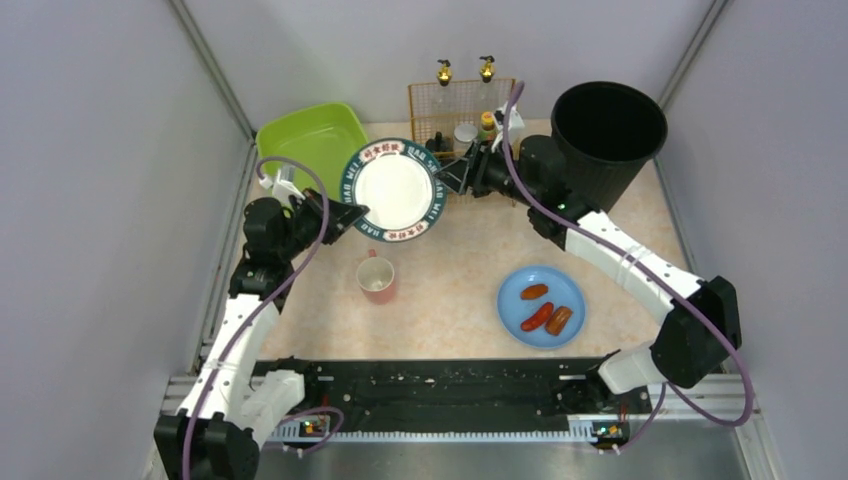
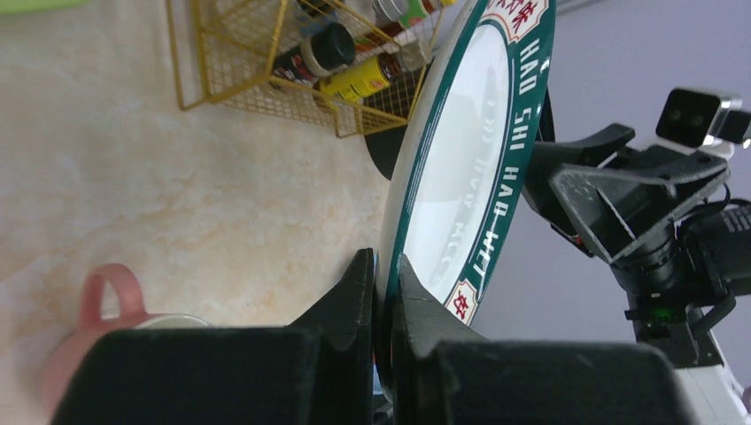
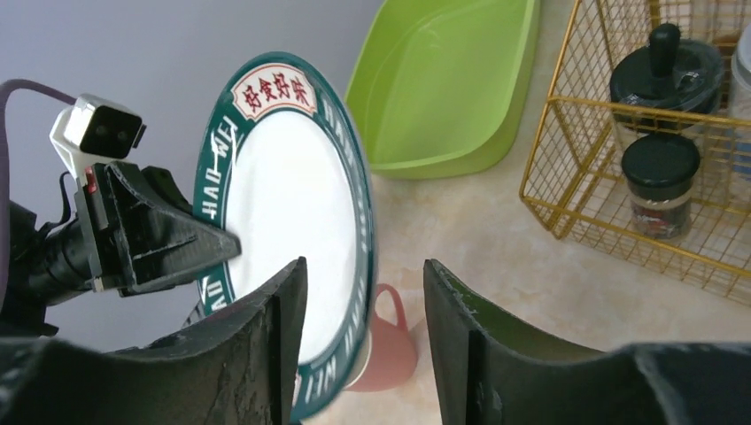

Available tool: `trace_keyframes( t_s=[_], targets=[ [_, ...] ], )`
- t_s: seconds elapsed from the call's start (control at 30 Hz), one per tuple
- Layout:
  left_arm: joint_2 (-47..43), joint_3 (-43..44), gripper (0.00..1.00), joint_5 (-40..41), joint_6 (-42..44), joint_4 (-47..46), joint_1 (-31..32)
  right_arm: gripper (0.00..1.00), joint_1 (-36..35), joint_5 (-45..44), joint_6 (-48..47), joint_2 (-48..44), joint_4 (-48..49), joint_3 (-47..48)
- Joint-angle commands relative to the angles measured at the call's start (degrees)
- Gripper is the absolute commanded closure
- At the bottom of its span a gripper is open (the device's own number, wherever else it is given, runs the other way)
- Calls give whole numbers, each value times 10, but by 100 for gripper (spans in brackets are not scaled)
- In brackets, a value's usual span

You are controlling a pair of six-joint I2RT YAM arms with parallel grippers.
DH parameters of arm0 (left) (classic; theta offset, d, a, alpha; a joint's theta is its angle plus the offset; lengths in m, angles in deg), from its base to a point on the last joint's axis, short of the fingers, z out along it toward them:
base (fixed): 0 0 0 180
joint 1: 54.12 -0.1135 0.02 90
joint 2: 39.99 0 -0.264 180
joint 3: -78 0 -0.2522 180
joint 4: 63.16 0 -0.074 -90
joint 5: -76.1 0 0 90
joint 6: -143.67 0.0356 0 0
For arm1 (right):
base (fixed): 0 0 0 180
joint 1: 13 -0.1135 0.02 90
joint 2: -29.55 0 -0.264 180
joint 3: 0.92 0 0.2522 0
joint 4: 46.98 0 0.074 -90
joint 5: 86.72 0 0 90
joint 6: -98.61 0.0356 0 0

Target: Clear the kitchen counter

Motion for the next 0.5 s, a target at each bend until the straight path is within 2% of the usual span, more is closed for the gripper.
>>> trace_keyframes(
  t_s=[0.0, 0.1, 0.17, 0.33, 0.47],
  targets=[
    [7, 27, 100, -13, 0, -50, -50, 46, 34, 22, 0, -20, 26, -5],
    [27, 34, 100, -10, -4, -57, -79, 40, 52, 16, -9, -44, 20, -25],
    [43, 45, 100, -3, -11, -66, -92, 36, 56, -19, -28, -64, 1, -35],
    [104, 82, 100, 21, -36, -88, -117, 36, 56, -90, -59, -114, -30, -65],
    [154, 106, 100, 77, -59, -103, -129, 36, 56, -93, -68, -127, -42, -76]
  ],
)
